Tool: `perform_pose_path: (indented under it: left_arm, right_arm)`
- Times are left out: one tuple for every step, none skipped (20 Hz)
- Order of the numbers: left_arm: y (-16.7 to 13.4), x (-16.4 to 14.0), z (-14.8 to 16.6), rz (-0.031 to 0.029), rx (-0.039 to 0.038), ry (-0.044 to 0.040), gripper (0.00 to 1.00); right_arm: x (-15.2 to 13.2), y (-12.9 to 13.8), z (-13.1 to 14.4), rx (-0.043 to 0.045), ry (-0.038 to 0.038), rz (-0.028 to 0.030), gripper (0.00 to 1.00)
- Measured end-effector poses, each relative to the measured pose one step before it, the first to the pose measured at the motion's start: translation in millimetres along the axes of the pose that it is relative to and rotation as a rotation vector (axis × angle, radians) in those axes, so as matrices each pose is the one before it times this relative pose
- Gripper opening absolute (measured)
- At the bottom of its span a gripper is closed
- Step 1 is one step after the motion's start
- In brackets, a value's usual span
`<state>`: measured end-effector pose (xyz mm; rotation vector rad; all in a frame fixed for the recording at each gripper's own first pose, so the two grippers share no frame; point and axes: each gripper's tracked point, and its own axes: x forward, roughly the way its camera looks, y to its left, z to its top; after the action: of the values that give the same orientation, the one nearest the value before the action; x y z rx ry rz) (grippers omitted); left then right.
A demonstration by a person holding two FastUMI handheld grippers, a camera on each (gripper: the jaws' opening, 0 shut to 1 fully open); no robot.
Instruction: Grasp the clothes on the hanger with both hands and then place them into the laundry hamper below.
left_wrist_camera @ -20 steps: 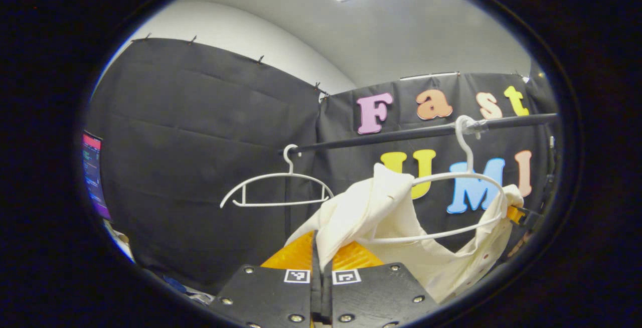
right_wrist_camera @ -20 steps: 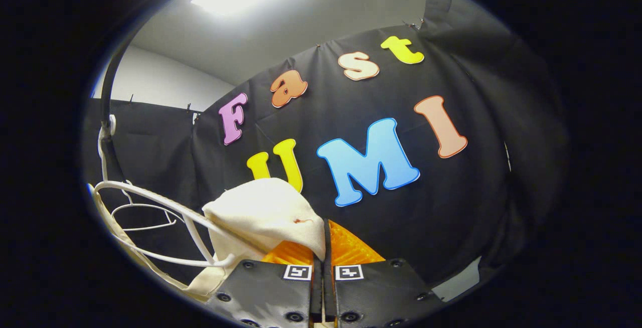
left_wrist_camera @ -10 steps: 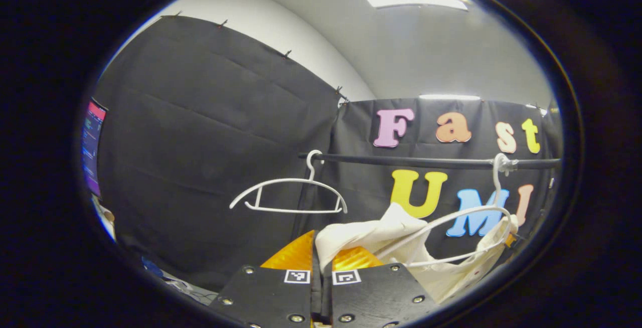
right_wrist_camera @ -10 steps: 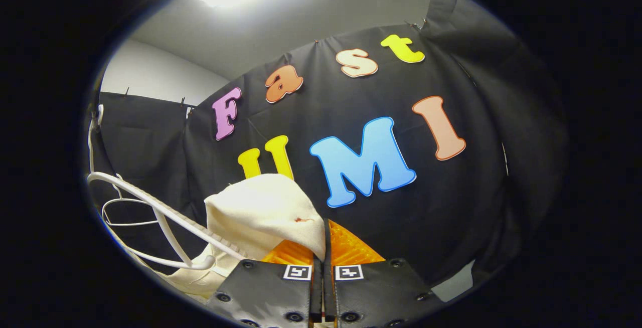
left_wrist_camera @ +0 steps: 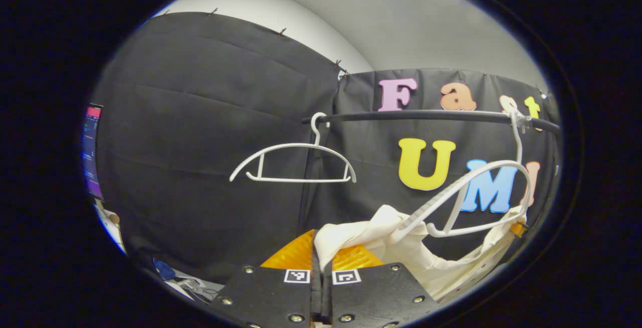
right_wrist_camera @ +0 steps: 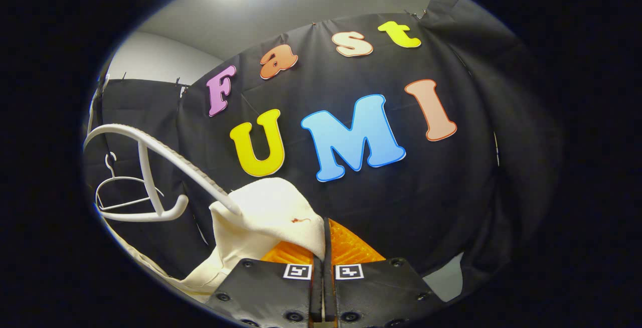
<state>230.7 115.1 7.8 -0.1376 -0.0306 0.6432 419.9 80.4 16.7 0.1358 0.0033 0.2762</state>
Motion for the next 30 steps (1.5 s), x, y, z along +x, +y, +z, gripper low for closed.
perform_pose_path:
  left_arm:
    - [0.95, -1.42, -3.23, -0.01283, 0.00618, 0.00775, 0.01]
    - [1.50, -0.83, -3.33, -0.01558, -0.00027, 0.00892, 0.01]
    - [1.46, -2.33, -4.35, -0.02004, -0.00355, 0.01211, 0.02]
    - [1.69, -2.29, -5.37, -0.02256, -0.00282, 0.01312, 0.02]
    - [1.71, -3.30, -4.33, -0.02398, 0.00248, 0.01694, 0.02]
    - [2.74, -2.75, -6.13, -0.02472, 0.00823, 0.01685, 0.02]
    - [3.98, -2.46, -3.69, -0.02515, 0.00958, 0.01359, 0.01]
    - [4.75, -2.79, -4.44, -0.02445, 0.00879, 0.01259, 0.01]
    - [4.27, -2.20, -4.83, -0.02615, 0.00760, 0.01316, 0.01]
    - [4.59, -1.66, -6.99, -0.02782, 0.00801, 0.01646, 0.01]
    - [5.96, -0.01, -8.95, -0.02817, 0.00727, 0.01994, 0.01]
    - [4.89, -1.12, -7.49, -0.02441, 0.00100, 0.01679, 0.01]
    - [4.68, -0.56, -6.32, -0.02945, -0.00595, 0.01213, 0.01]
    - [1.97, -1.96, -5.64, -0.03168, -0.00764, 0.00795, 0.02]
    - [2.44, -1.52, -5.37, -0.02882, -0.00404, 0.00902, 0.01]
    - [1.36, -0.73, -6.13, -0.02483, 0.00035, 0.00861, 0.01]
    - [0.46, 0.51, -5.71, -0.03158, 0.00314, 0.00661, 0.02]
    - [-0.86, 1.03, -4.66, -0.02649, 0.00904, 0.00549, 0.02]
    - [0.54, 2.70, -5.94, -0.02360, 0.01340, 0.00979, 0.02]
    - [-0.44, 1.52, -8.05, -0.02004, 0.01082, 0.01341, 0.01]
    - [0.07, 0.82, -7.00, -0.01813, 0.00504, 0.01106, 0.01]
    - [0.22, 1.00, -5.50, -0.01224, 0.00281, 0.00961, 0.01]
    - [4.44, -1.02, -6.77, -0.00184, 0.00392, 0.01056, 0.01]
    - [6.84, -4.39, -7.53, -0.00532, 0.00416, 0.00769, 0.01]
    - [4.14, -1.98, -5.44, -0.00491, 0.00723, 0.00809, 0.01]
    - [1.32, 1.45, -7.69, -0.00681, 0.00879, 0.01382, 0.01]
    - [0.06, 2.22, -8.47, -0.01142, 0.01251, 0.02171, 0.01]
    - [-1.10, 2.36, -9.42, -0.00861, 0.01396, 0.02455, 0.01]
    - [0.54, 3.37, -8.85, -0.00723, 0.01431, 0.02235, 0.01]
    - [-1.26, 2.66, -6.55, -0.00633, 0.01219, 0.01590, 0.01]
  right_arm:
    - [-8.55, -2.32, -3.47, -0.00644, 0.00702, -0.01323, 0.03]
    - [-10.45, -1.98, -4.00, -0.00424, 0.00876, -0.01221, 0.03]
    - [-12.75, -0.86, -3.12, 0.00329, 0.00588, -0.01172, 0.03]
    - [-14.36, -0.38, -2.99, 0.00091, 0.00209, -0.01278, 0.00]
    - [-14.65, -0.94, -3.28, -0.00792, 0.00555, -0.01918, 0.00]
    - [-14.50, 0.59, -4.59, -0.01099, 0.00712, -0.01782, 0.03]
    - [-15.03, 1.97, -4.01, -0.01150, 0.00884, -0.01352, 0.00]
    - [-15.15, 2.79, -5.26, -0.01361, 0.01328, -0.01482, 0.03]
    - [-16.02, 2.12, -3.88, -0.01046, 0.00822, -0.01522, 0.03]
    - [-15.84, 2.83, -4.07, -0.01035, 0.00539, -0.01766, 0.03]
    - [-15.02, 4.35, -4.30, -0.00816, 0.00503, -0.01233, 0.03]
    - [-14.55, 7.50, -5.06, -0.01016, 0.00613, -0.01024, 0.03]
    - [-14.97, 6.60, -6.16, -0.01351, 0.00822, -0.00767, 0.03]
    - [-14.30, 7.33, -6.95, -0.01332, 0.00581, -0.01133, 0.03]
    - [-13.57, 8.18, -4.53, -0.00804, 0.00442, -0.00780, 0.03]
    - [-12.95, 11.27, -4.44, -0.00341, 0.00257, -0.00448, 0.00]
    - [-10.80, 10.46, -3.99, 0.00080, 0.00168, -0.00310, 0.03]
    - [-9.63, 10.45, -5.82, -0.00007, 0.00586, -0.00071, 0.00]
    - [-6.96, 11.72, -7.19, -0.00408, 0.01378, 0.00442, 0.00]
    - [-6.09, 13.10, -8.18, -0.00942, 0.01690, 0.00894, 0.00]
    - [-4.84, 13.08, -7.16, -0.01122, 0.01760, 0.01032, 0.03]
    - [-4.42, 11.58, -10.07, -0.01663, 0.01936, 0.00961, 0.03]
    - [-3.12, 12.08, -9.06, -0.01661, 0.02401, 0.01343, 0.03]
    - [-2.54, 11.23, -8.58, -0.00632, 0.02354, 0.01944, 0.03]
    - [-2.33, 11.16, -10.59, 0.00169, 0.02320, 0.01536, 0.03]
    - [-3.51, 9.28, -12.48, 0.00274, 0.02495, 0.01216, 0.03]
    - [-0.61, 8.01, -11.36, 0.00281, 0.02779, 0.00917, 0.03]
    - [-1.25, 7.53, -12.95, 0.00327, 0.02661, 0.01191, 0.03]
    - [0.63, 4.48, -10.61, 0.00110, 0.02100, 0.01063, 0.03]
    - [3.46, 3.36, -7.31, -0.00455, 0.01595, 0.00713, 0.03]
